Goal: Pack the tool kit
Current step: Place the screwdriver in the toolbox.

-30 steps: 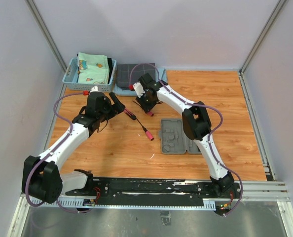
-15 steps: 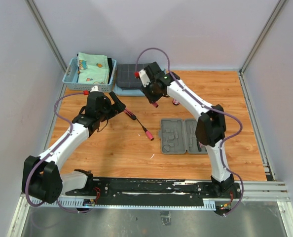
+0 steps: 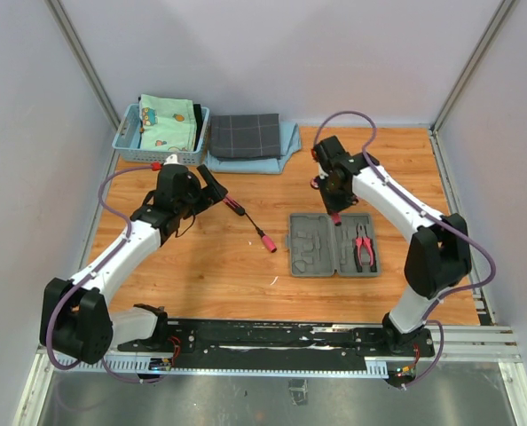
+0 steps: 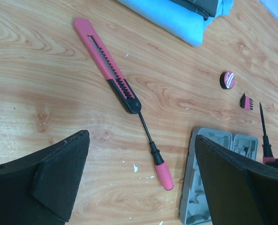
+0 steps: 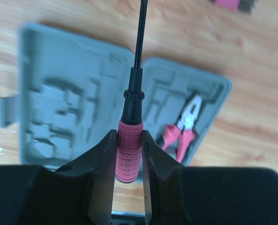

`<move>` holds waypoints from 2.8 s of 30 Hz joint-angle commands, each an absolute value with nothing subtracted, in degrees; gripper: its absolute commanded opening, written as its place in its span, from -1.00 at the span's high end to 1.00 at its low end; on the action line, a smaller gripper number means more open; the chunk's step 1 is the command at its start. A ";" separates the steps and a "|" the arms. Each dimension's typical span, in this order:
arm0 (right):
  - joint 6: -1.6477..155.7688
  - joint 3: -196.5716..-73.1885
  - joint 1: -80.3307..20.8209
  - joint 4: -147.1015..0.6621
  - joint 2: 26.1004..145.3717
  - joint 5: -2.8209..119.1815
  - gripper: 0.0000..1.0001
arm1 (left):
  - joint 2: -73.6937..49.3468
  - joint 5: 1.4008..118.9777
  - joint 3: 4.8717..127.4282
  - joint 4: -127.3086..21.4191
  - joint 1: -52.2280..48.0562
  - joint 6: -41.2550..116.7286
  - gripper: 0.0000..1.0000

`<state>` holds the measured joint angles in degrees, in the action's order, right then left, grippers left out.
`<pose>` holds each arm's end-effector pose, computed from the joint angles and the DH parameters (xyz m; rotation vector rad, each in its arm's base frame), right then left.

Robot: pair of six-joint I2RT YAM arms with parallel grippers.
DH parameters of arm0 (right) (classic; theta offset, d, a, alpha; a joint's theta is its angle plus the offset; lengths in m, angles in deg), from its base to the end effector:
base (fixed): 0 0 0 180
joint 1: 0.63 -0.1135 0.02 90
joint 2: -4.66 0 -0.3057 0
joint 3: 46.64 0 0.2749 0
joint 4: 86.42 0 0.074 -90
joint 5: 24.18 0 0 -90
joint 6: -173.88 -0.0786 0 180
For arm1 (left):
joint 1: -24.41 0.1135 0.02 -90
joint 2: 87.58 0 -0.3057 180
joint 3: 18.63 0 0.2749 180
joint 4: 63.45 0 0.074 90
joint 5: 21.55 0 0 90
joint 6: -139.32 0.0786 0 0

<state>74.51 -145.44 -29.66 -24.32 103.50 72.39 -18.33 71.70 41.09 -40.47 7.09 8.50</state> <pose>0.3654 0.1925 0.2809 -0.4144 2.6124 0.0724 0.2986 -0.0884 0.2719 -0.4781 2.1318 -0.5280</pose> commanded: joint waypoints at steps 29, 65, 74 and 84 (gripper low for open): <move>57.57 -112.02 -24.58 -34.08 90.62 74.07 0.98 | -14.82 69.67 43.81 -41.88 7.64 9.25 -0.96; 60.62 -116.39 -24.45 -31.64 92.11 72.47 -0.09 | -13.76 68.40 44.16 -42.67 7.63 9.07 -0.95; 59.94 -121.67 -24.45 -29.69 88.05 71.96 0.22 | -13.75 67.66 44.17 -42.88 7.69 9.11 -0.94; 68.89 -138.21 -29.09 -31.34 96.56 60.71 0.16 | -14.40 68.44 44.45 -42.67 7.55 9.65 -0.94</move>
